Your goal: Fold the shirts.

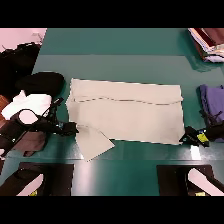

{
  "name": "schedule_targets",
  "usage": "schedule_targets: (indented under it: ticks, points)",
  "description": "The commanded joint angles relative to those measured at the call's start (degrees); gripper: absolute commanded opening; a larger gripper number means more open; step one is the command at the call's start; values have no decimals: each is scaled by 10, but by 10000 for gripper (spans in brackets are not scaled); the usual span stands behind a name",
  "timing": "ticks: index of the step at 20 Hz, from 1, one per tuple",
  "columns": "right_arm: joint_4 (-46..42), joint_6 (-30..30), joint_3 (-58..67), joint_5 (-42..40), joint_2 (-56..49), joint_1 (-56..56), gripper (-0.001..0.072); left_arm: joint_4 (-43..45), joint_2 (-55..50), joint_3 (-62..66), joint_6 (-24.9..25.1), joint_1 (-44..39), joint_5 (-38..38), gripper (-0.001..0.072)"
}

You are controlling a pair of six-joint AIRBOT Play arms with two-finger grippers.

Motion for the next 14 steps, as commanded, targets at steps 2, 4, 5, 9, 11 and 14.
schedule_targets:
  ticks: [2, 4, 5, 9, 11, 14]
  points:
    - [-8, -10, 14, 24, 0, 27, 19, 30, 34, 2, -21, 0, -19, 23]
    - [-29, -9, 51, 59, 0, 38, 19, 71, 92, 1, -63, 0, -50, 23]
    - [-39, -9, 75, 78, 0, 43, 19, 88, 120, 1, -80, 0, -79, 23]
    - [-62, -9, 137, 138, 31, 68, 19, 94, 227, 2, -127, 0, -200, 23]
    - [-62, -9, 137, 147, 85, 78, 19, 91, 274, 8, -160, 0, -247, 23]
    - [-56, 22, 139, 144, 159, 82, 18, 88, 294, 49, -175, 0, -256, 23]
